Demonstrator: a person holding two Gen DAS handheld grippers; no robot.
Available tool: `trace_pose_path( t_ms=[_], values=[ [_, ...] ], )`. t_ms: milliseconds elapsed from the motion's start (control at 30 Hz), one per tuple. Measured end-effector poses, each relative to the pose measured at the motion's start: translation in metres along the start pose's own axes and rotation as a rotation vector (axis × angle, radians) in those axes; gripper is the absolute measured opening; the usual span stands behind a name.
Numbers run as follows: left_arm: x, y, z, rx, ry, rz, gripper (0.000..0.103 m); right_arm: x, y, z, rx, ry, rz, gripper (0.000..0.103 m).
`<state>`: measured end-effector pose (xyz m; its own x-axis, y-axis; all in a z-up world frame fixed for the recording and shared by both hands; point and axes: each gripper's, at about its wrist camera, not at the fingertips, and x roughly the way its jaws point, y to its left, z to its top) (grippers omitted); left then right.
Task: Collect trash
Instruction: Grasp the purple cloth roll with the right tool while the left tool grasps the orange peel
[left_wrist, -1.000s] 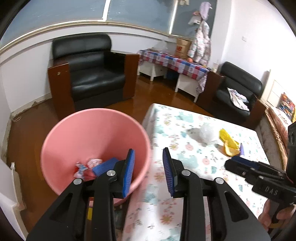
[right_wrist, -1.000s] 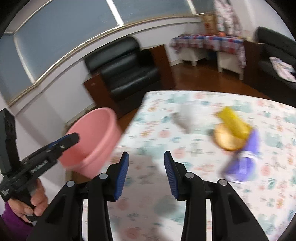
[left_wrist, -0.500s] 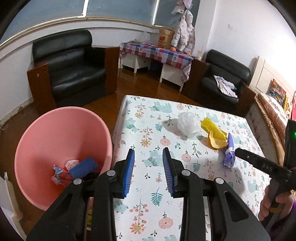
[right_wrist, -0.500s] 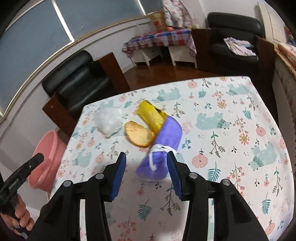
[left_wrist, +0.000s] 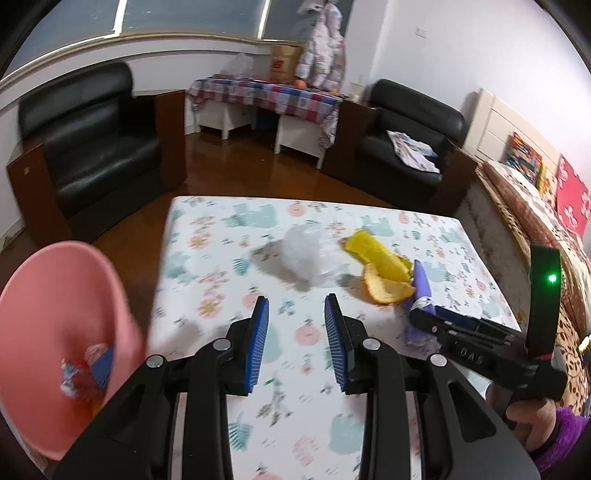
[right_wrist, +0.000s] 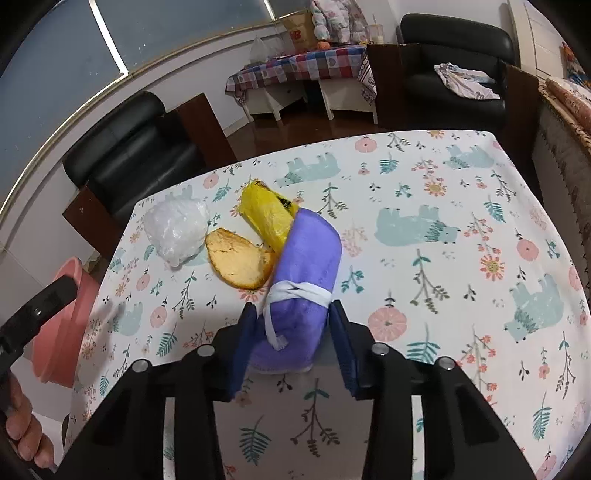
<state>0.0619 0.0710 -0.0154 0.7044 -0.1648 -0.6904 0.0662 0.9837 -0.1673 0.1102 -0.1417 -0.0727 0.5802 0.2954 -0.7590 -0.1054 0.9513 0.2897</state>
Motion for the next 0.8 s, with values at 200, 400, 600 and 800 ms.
trace_pose_path(
  t_ms=[200,400,600,800],
  values=[
    [0.025,-0.031,0.01,0.049,0.032,-0.084,0.031,-0.016,-0.016,-0.001,0.006,-0.039,-0.021,0.037],
    [0.059,-0.056,0.015,0.109,0.066,-0.097,0.031,-0.017,-0.027,-0.007,0.022,-0.027,-0.037,0.037],
    [0.093,-0.065,0.016,0.119,0.112,-0.08,0.031,-0.015,-0.028,-0.01,0.015,-0.033,-0.037,0.037],
    [0.113,-0.069,0.011,0.129,0.135,-0.05,0.031,-0.015,-0.031,-0.011,0.032,-0.026,-0.022,0.037]
  ],
)
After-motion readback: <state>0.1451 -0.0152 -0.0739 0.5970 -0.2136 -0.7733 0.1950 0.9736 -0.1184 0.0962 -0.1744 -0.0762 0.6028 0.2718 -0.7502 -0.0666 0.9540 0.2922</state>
